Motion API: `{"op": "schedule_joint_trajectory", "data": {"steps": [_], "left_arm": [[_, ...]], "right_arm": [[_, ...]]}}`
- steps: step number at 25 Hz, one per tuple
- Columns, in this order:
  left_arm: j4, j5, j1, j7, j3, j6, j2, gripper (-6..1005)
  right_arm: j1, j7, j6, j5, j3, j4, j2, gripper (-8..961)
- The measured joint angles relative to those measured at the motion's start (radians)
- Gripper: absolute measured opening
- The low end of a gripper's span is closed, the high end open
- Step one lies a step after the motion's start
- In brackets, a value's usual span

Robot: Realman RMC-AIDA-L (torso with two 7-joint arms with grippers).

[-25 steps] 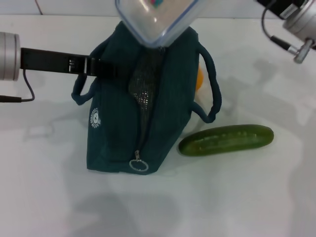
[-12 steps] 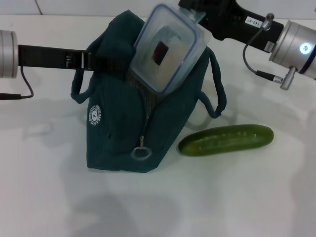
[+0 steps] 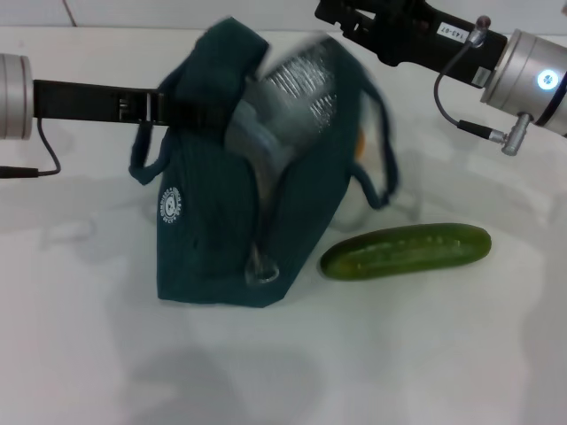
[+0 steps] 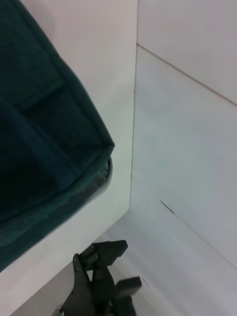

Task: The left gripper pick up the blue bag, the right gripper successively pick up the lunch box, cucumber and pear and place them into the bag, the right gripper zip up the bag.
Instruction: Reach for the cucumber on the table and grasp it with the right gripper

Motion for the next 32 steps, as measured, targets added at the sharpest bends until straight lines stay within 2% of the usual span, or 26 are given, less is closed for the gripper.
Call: {"op": "schedule_joint_trajectory", "data": {"steps": [5, 7, 8, 13, 16, 19, 22, 23, 24, 27, 29, 32], "left_arm": [[0.000, 0.000, 0.003, 0.001, 0.000, -0.002, -0.001, 32], [0.000, -0.003, 0.004, 0.004, 0.000, -0.003, 0.000, 32], [0.000, -0.006, 0.005, 0.005, -0.001, -0.003, 0.000, 32], [0.001, -0.017, 0.016, 0.008, -0.015, -0.004, 0.004, 32], [0.000, -0.020, 0.022, 0.011, -0.021, -0.004, 0.005, 32], [0.000, -0.021, 0.026, 0.011, -0.021, -0.004, 0.002, 32], [-0.001, -0.021, 0.034, 0.012, -0.023, -0.004, 0.000, 32], [-0.001, -0.022, 0.036, 0.014, -0.023, -0.004, 0.000, 32], [-0.001, -0.024, 0.038, 0.017, -0.023, -0.004, -0.001, 32], [-0.002, -0.036, 0.042, 0.027, -0.024, -0.004, -0.001, 32], [-0.006, -0.041, 0.042, 0.029, -0.024, -0.004, -0.001, 32], [-0.021, -0.046, 0.042, 0.034, -0.025, -0.004, 0.002, 32]], "right_arm": [[-0.016, 0.001, -0.019, 0.009, 0.000, -0.013, 0.000, 326], [-0.024, 0.001, -0.029, 0.011, -0.002, -0.028, 0.000, 465], [-0.052, 0.001, -0.056, 0.008, -0.011, -0.076, 0.000, 534], [-0.134, -0.019, -0.093, 0.005, -0.063, -0.198, -0.007, 649], [-0.215, -0.067, -0.098, -0.001, -0.114, -0.302, -0.025, 717], [-0.272, -0.113, -0.110, -0.072, -0.123, -0.392, -0.060, 786], [-0.277, -0.142, -0.133, -0.203, -0.122, -0.454, -0.102, 817], [-0.277, -0.142, -0.133, -0.203, -0.122, -0.454, -0.102, 828], [-0.273, -0.153, -0.135, -0.315, -0.118, -0.503, -0.131, 838], [-0.269, -0.170, -0.133, -0.442, -0.114, -0.568, -0.163, 859], [-0.264, -0.200, -0.145, -0.519, -0.114, -0.618, -0.179, 872], [-0.247, -0.229, -0.173, -0.633, -0.114, -0.697, -0.189, 877]]}}
